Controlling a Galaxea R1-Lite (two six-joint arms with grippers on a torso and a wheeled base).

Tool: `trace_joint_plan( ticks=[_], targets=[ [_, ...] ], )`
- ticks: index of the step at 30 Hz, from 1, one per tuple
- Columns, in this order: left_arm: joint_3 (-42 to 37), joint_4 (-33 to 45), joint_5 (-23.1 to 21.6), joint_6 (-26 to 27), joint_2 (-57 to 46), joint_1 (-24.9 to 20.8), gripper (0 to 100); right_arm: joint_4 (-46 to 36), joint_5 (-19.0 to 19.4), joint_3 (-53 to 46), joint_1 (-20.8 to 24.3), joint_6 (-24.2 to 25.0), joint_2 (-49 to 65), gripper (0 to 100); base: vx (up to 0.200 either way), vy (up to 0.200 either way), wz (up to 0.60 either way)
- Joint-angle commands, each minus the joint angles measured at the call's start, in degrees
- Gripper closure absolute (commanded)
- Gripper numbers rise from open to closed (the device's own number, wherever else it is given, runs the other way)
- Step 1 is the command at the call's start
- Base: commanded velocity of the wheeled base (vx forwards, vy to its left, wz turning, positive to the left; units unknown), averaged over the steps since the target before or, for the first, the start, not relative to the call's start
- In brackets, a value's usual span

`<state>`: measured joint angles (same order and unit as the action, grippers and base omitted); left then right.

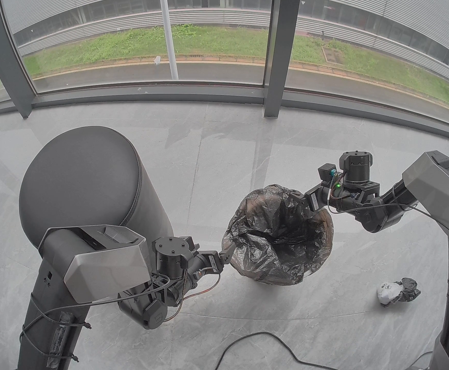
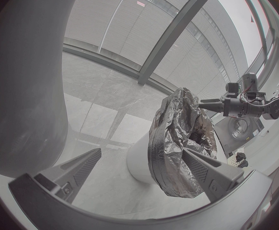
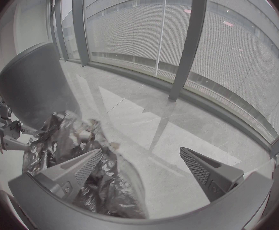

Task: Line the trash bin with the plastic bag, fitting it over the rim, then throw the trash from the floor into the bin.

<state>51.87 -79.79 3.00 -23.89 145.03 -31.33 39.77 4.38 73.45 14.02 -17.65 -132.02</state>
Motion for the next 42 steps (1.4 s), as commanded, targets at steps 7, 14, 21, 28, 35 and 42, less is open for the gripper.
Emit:
trace_joint_plan(
  ticks=[7,14,21,28,35,42],
  targets=[
    [2.01,-0.02,0.34,-0.01,2.71,0.83,0,1.89,0.28,3.28,-3.21,0.07,-4.38,0,0.000,0.000,0.00],
    [2.53,-0.19,0.60,-0.01,2.10,1.01,0,4.79,0.11,5.13,-3.12,1.48,-6.67,0,0.000,0.000,0.00],
    [2.45,-0.46,0.52,0.25,1.04,0.83,0,4.88,0.19,4.33,-2.33,1.48,-1.57,0,0.000,0.000,0.00],
    [1.92,-0.46,0.52,0.25,0.43,0.74,0,4.88,0.55,0.29,2.77,2.36,2.65,0,0.000,0.000,0.00],
    [1.83,-0.54,0.60,0.16,0.25,0.83,0,5.15,0.19,-1.47,5.32,3.33,0.45,0,0.000,0.000,0.00],
    [2.09,-0.54,0.69,0.16,1.83,1.36,0,5.15,0.19,-3.31,4.26,3.41,1.42,0,0.000,0.000,0.00]
  ],
)
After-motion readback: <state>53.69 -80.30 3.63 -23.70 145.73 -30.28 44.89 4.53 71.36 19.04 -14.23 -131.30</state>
